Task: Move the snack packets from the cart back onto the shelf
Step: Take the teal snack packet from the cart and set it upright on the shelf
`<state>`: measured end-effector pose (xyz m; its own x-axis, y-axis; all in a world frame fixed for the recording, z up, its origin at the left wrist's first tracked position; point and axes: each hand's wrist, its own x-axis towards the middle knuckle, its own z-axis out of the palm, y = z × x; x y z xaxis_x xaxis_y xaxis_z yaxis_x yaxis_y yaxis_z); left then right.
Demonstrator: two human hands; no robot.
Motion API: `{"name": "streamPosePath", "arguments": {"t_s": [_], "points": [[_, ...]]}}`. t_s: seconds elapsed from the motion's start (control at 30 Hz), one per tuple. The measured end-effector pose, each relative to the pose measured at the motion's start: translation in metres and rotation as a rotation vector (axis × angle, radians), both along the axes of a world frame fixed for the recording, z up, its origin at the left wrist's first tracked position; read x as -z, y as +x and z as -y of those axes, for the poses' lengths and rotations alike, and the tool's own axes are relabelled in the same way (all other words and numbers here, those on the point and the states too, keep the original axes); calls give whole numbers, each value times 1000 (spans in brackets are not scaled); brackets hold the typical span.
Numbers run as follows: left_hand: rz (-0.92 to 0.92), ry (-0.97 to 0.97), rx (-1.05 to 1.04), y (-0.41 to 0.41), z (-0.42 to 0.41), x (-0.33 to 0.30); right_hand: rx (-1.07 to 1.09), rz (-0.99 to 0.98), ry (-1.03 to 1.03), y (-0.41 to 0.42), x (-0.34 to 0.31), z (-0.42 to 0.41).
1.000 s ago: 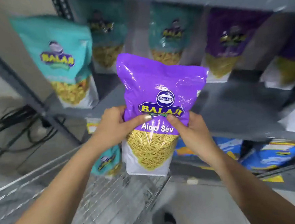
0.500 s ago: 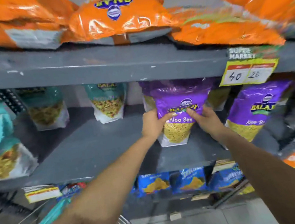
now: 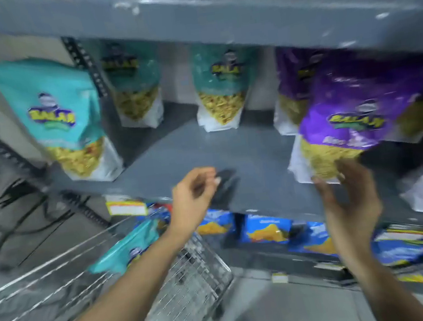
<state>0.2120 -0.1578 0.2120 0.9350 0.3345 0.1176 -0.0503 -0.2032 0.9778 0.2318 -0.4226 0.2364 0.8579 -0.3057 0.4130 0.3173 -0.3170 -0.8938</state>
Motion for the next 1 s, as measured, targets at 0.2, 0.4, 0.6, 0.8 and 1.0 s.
{"name": "streamPosePath", "arguments": {"t_s": [0.2,0.4,0.6,0.8,1.0], "points": [[-1097,592,42,-143,-151,85,-578,-418,-500,-46,76,-168],[-1215,542,254,-170,-200,169,-961,-891,-766,-46,184,-283],[-601,-246,-292,-152,-207,224,-1042,-1041,-432,-12,255,-322],[-502,-92,-346,-145,-196,221,-970,-885,-376,-26,272,-314],[-440,124,-299,-146,-199,131,-976,-595,-333,-52,183,-289]]}}
